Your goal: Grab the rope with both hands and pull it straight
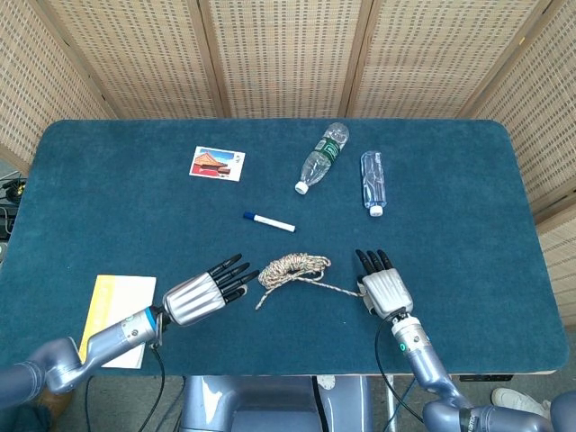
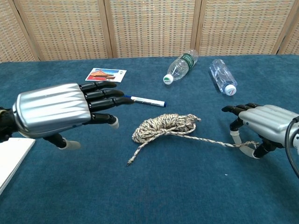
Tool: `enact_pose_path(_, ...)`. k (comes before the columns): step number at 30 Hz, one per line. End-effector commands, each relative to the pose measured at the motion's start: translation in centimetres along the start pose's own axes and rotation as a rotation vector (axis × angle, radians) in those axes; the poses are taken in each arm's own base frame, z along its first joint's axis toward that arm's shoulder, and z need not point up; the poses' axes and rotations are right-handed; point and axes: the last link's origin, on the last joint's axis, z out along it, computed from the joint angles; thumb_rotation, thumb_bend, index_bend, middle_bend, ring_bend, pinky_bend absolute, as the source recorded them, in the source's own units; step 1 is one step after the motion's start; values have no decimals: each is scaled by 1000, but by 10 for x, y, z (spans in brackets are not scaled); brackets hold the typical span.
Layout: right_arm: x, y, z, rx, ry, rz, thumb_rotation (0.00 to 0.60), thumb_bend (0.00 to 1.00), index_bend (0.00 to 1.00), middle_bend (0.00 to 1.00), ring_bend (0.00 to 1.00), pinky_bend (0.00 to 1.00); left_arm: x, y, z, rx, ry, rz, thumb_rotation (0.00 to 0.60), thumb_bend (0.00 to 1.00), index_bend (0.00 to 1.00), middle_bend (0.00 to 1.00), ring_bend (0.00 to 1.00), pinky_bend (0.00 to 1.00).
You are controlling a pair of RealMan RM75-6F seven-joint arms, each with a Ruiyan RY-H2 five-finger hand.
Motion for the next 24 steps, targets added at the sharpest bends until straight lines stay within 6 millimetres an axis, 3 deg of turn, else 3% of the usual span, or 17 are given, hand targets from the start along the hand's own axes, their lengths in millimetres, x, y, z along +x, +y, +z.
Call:
enact_pose_path(1,0,0,0,1,0,1,600,476,642,0,0,0,-10,9,20,-71,-7,4,600,200,366,0,0,0)
enact_pose_path(9,2,1,1,-1,4,7,600,476,646,0,0,0,-13,18,49,-128,-9,37,600,254,458,0,0,0)
enact_pose_path(15,2,1,1,-3,0,11,600,476,650,0,0,0,-16,23,69,-158,-17,65,600,277,464,0,0,0)
enact_pose_path(24,3,2,2,-6,-2,11,600,476,652,0,0,0,-24,32,82,-193,-49,81,600,292,464,0,0,0)
